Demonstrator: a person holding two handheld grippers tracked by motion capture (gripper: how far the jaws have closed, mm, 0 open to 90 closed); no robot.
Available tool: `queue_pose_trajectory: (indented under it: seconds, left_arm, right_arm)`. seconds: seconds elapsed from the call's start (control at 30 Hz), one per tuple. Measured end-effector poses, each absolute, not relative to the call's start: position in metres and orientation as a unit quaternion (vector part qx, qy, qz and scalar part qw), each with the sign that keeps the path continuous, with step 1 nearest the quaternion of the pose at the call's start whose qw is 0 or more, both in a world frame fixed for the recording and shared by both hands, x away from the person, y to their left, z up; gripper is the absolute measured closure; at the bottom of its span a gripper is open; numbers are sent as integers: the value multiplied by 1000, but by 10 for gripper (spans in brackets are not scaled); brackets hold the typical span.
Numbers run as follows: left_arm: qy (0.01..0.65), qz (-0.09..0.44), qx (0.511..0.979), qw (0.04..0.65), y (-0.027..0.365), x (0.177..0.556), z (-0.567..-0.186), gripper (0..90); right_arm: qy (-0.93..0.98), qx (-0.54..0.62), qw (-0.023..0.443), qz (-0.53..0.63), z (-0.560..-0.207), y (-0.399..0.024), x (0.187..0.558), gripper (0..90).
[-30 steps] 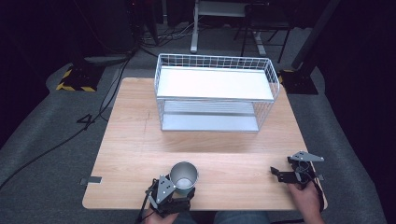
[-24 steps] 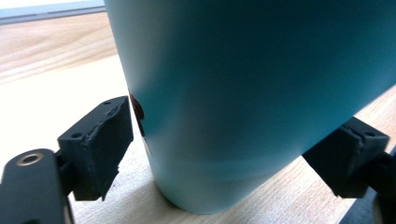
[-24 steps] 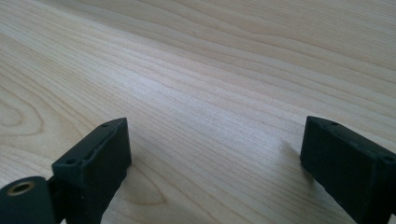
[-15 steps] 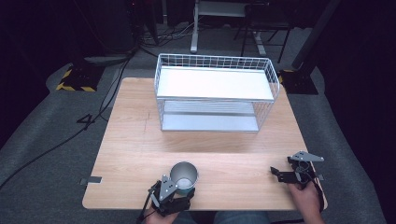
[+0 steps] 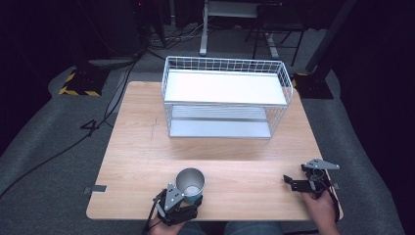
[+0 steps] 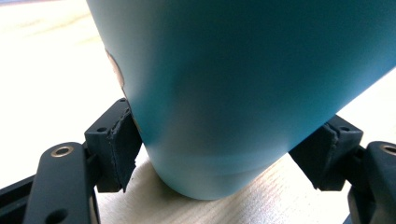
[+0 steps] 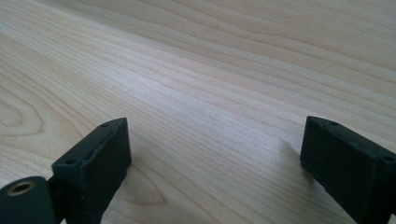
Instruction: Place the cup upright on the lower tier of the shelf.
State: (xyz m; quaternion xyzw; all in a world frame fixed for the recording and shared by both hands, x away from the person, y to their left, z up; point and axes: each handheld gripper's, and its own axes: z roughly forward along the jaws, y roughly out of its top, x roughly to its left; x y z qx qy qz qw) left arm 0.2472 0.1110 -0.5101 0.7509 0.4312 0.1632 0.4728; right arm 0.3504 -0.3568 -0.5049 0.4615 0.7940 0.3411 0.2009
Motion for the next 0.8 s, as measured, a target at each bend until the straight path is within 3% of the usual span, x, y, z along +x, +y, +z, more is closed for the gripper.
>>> queue_pose_trajectory:
  seconds: [0.33,0.8]
  left_arm:
    - [406,183,758,477,108,251,-491,250]
    - [416,184,748,483,98,288,-469,250]
  right_arm:
    - [794,462,202,341,-505,-357,350,89]
    - [793,463,203,340,-505,-356,350,88]
